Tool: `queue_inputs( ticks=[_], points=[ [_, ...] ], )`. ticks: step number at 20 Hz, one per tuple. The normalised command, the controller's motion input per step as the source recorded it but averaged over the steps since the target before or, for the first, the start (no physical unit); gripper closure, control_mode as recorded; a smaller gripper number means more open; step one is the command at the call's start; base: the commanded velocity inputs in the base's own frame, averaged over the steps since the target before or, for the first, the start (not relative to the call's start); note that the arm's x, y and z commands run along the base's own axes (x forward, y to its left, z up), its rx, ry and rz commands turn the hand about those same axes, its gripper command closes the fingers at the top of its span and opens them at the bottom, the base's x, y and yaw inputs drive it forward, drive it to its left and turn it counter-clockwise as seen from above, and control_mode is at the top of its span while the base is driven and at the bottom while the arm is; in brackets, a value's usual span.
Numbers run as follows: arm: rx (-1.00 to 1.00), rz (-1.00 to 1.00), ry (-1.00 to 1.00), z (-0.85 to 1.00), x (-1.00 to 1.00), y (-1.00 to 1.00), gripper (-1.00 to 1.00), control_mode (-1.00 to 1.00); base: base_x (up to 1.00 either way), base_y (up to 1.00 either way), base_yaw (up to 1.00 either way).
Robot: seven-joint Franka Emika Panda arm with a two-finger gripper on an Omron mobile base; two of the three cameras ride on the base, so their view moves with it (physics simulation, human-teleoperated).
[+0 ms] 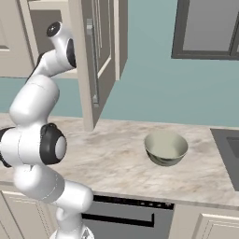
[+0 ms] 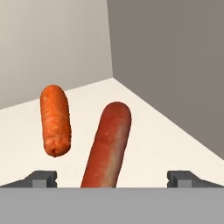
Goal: Pick the carrots from the cabinet and place them in one bowl. Pick the pear from the sink and place it in the other bowl.
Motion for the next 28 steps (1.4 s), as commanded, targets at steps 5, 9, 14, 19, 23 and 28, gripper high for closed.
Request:
queue_inputs(
  ticks=[5,9,14,19,23,28],
  points=[
    [0.00,-0.03,0.00,-0.13,0.21,-0.01,-1.00,-1.00,0.00,0.00,0.00],
    [0.00,-0.03,0.00,-0.16,0.17,0.00,-1.00,-1.00,0.00,0.00,0.00],
    [0.00,-0.02,0.00,-0.21,0.15,0.00,-1.00,-1.00,0.00,0.00,0.00],
    [0.01,-0.01,0.00,-0.16,0.00,-0.02,-1.00,-1.00,0.00,0.00,0.00],
    [0.00,0.00,0.00,-0.07,0.00,0.00,1.00,-1.00,0.00,0.00,0.00],
    [0.00,0.00,0.00,0.00,0.00,0.00,1.00,-1.00,0.00,0.00,0.00]
  ],
)
